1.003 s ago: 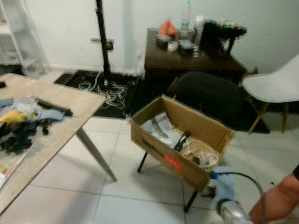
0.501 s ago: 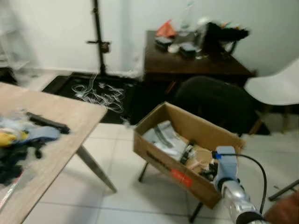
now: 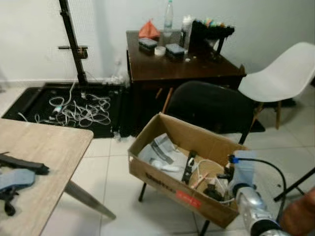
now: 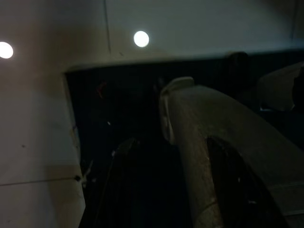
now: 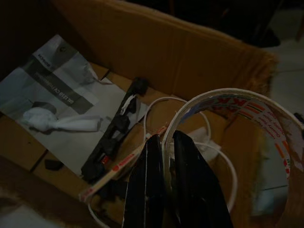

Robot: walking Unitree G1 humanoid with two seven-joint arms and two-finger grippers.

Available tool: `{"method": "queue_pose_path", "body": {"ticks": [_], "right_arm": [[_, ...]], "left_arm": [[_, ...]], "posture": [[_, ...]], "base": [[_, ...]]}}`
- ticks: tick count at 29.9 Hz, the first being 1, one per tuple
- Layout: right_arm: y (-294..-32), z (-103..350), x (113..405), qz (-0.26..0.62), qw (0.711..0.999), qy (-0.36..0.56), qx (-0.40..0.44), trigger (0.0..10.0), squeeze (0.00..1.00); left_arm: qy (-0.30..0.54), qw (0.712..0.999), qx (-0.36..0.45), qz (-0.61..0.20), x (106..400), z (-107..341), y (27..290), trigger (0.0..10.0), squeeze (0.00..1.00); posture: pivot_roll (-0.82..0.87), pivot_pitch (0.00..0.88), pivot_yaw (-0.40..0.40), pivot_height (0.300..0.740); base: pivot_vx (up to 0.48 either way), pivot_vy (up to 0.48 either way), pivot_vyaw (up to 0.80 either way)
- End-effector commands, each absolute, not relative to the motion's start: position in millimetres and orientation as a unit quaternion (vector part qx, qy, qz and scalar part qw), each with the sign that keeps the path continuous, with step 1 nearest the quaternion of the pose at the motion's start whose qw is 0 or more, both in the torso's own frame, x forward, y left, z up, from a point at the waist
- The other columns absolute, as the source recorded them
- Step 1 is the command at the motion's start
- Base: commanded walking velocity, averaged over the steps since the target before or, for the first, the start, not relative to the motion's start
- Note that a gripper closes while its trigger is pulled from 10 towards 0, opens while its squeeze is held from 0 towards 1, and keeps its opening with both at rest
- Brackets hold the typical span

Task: Picking trash to rubbish bin

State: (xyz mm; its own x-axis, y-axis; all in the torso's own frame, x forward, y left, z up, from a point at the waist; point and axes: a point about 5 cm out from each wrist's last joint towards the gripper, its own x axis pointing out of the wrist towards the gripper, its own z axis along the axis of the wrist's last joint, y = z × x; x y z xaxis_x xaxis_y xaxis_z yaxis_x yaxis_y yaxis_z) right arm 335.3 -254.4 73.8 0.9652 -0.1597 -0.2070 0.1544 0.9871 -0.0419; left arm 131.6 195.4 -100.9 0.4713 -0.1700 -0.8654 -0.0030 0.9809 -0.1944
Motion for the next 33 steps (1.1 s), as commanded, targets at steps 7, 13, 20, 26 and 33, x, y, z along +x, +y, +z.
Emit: {"method": "queue_pose_path", "body": {"ticks": [7,13,20,26,33], "right_arm": [[-249,81,340,-0.037,0.995,0.086,-0.029,10.0,0.0],[-240,94,349,0.004,0.998,0.055,0.028,10.0,0.0],[-239,109,357,0.012,0.997,0.021,0.074,10.0,0.94],[-254,112,353,-0.003,0.997,0.012,0.07,10.0,1.0],[-259,114,352,-0.009,0.997,0.003,0.073,10.0,1.0]], "left_arm": [[0.551,0.829,-0.091,-0.038,108,-109,195,10.0,0.0],[0.553,0.827,-0.089,-0.039,108,-109,195,10.0,0.0],[0.554,0.827,-0.089,-0.04,107,-109,194,10.0,0.0],[0.557,0.825,-0.09,-0.039,104,-110,195,10.0,0.0],[0.558,0.824,-0.091,-0.038,101,-110,198,10.0,0.0]], "posture": [[-0.17,0.169,0.038,0.74],[-0.17,0.172,0.044,0.74],[-0.16,0.177,0.047,0.74],[-0.16,0.185,0.049,0.74],[-0.16,0.189,0.051,0.74]], "base": [[0.0,0.0,0.0],[0.0,0.0,0.0],[0.0,0.0,0.0],[0.0,0.0,0.0],[0.0,0.0,0.0]]}}
